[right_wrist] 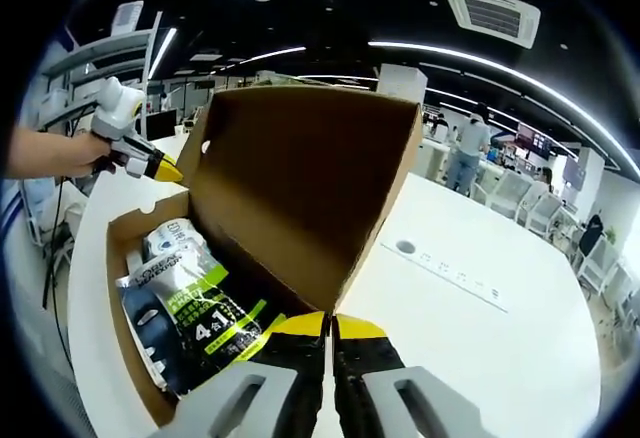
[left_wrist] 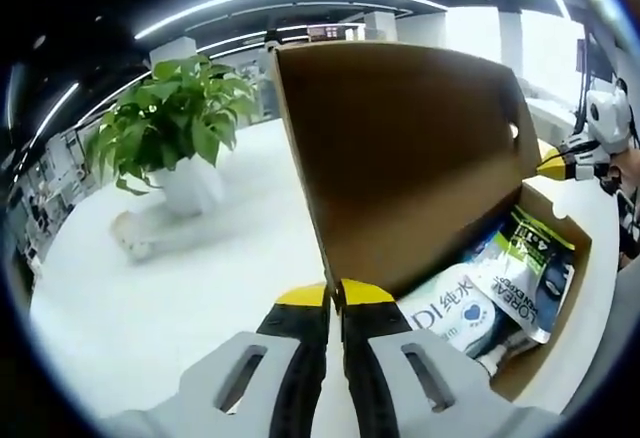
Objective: Operate the shoe box by opening the lid, removing the specified soft item, and placing it in the target area until the item is outside and the box remains undamaged.
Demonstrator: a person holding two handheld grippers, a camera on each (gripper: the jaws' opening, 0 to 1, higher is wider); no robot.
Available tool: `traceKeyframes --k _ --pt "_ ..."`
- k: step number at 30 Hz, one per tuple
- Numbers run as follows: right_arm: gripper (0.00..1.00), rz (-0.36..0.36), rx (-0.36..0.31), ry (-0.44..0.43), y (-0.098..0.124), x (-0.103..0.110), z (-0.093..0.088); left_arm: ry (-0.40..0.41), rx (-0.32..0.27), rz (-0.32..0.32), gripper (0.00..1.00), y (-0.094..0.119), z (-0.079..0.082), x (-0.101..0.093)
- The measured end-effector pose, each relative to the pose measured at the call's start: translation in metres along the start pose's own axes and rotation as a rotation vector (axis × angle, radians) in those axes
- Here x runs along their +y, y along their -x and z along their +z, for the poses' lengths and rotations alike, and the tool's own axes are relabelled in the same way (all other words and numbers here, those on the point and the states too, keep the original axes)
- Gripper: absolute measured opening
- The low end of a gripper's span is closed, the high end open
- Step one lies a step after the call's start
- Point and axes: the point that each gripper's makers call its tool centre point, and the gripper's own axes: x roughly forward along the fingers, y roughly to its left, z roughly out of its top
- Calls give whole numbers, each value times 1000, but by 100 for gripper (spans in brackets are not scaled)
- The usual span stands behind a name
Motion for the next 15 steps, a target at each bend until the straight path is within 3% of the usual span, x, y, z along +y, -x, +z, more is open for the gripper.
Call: traceKeyframes --k 15 --pt "0 -1 -7 -22 -3 -3 1 19 9 -6 2 -4 2 3"
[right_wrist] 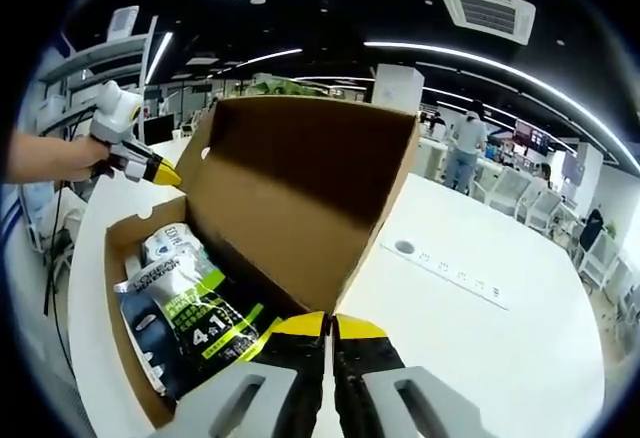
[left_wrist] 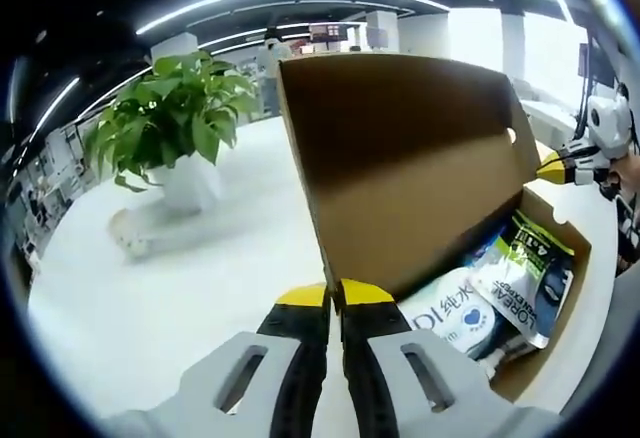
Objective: Operate the shoe box by opening the lid, removing the specified soft item, and placing it in the target area until the item is outside and the box remains undamaged.
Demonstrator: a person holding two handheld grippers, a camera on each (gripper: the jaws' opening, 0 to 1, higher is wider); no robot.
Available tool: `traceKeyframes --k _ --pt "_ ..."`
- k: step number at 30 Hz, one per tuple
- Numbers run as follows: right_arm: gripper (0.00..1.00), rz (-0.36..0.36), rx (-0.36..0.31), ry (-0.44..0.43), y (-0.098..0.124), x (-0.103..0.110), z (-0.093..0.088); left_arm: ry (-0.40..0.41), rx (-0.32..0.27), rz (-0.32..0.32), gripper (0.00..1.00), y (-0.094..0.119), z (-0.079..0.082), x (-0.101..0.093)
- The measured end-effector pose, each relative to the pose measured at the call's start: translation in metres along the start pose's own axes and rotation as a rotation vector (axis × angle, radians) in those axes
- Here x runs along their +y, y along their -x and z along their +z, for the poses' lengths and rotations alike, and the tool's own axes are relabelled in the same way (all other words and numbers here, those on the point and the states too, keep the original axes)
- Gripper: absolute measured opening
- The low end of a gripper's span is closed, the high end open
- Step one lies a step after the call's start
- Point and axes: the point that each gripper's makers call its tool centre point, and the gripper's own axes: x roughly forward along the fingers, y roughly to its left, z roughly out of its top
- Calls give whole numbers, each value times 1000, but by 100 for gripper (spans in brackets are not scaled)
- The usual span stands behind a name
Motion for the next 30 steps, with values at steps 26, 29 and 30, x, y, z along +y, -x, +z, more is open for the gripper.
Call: traceKeyframes --k 26,29,30 --pt "0 0 -23 -35 -7 -6 4 33 -18 -3 2 -8 4 3" --pt "0 -1 -27 -39 -8 -6 4 34 -17 -2 2 -9 5 3" --pt "0 -1 -27 -39 -8 -6 4 33 -17 -2 2 -9 5 3"
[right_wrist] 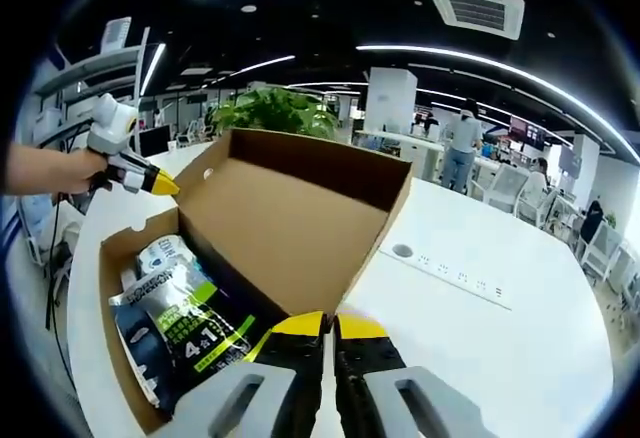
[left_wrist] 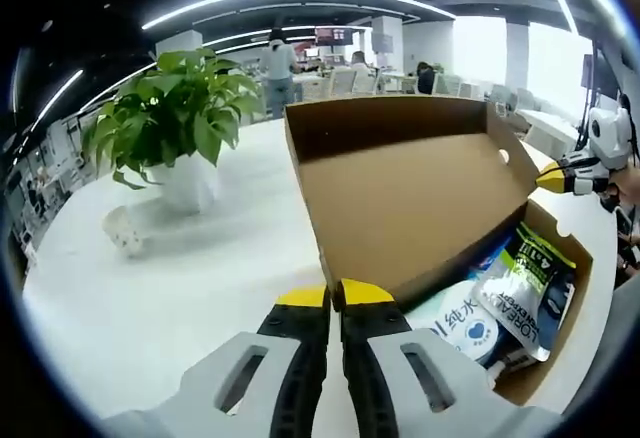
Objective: Operate the shoe box by opening the lid, removing the specified soft item, and placing it in the target area until the item is outside and the box remains undamaged.
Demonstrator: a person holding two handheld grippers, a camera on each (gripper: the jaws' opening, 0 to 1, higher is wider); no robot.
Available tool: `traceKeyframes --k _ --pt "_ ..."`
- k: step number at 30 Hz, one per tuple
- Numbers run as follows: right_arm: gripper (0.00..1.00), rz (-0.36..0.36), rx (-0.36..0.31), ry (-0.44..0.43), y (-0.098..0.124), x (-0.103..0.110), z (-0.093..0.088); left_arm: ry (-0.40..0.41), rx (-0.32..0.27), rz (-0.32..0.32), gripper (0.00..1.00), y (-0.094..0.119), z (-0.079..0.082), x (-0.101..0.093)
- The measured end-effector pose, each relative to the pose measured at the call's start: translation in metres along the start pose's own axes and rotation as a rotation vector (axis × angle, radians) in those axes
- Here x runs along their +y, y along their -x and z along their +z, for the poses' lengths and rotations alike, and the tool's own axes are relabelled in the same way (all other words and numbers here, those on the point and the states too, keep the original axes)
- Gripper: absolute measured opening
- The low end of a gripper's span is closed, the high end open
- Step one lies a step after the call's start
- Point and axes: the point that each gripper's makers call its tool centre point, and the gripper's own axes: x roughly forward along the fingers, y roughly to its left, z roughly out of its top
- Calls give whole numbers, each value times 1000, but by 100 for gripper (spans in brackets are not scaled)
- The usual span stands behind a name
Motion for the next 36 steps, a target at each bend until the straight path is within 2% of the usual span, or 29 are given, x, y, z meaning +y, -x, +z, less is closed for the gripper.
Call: traceKeyframes --k 36 --pt "0 -7 6 -29 -14 -8 1 16 15 -12 2 -16 1 3"
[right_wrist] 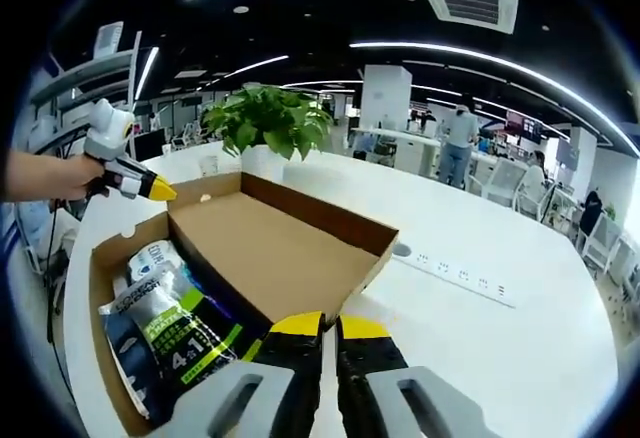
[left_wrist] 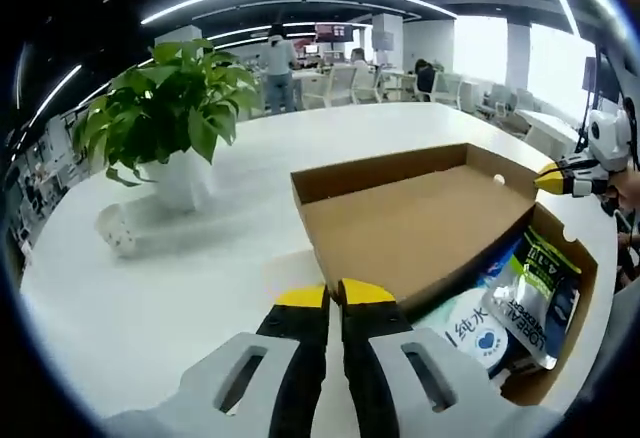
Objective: Operate the shoe box by opening the lid, removing the specified soft item, and placing it in the target area until the item is outside and the box remains undamaged.
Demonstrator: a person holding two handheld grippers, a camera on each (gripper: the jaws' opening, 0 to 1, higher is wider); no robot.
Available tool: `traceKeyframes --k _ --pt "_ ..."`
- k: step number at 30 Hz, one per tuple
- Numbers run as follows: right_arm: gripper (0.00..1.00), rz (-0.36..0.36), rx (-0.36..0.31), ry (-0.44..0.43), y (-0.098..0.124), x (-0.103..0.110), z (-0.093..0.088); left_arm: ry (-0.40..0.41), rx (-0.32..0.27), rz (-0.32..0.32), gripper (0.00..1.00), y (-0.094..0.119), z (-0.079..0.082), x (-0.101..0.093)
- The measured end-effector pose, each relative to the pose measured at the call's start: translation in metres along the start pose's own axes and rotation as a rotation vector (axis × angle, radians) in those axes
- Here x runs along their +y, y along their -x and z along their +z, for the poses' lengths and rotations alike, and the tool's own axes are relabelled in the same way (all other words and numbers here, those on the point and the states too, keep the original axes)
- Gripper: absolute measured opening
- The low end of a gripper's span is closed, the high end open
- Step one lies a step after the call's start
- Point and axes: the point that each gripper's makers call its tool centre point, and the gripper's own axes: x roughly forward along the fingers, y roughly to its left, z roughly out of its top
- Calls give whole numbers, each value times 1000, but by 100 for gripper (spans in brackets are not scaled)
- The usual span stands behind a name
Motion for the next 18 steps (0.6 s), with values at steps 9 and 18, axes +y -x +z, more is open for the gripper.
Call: traceKeyframes --k 9,18 --pt "0 -1 3 -13 -4 -1 -1 8 4 -1 2 -2 -1 1" --pt "0 -2 5 -23 -5 -1 -2 18 5 -2 3 -4 -2 1"
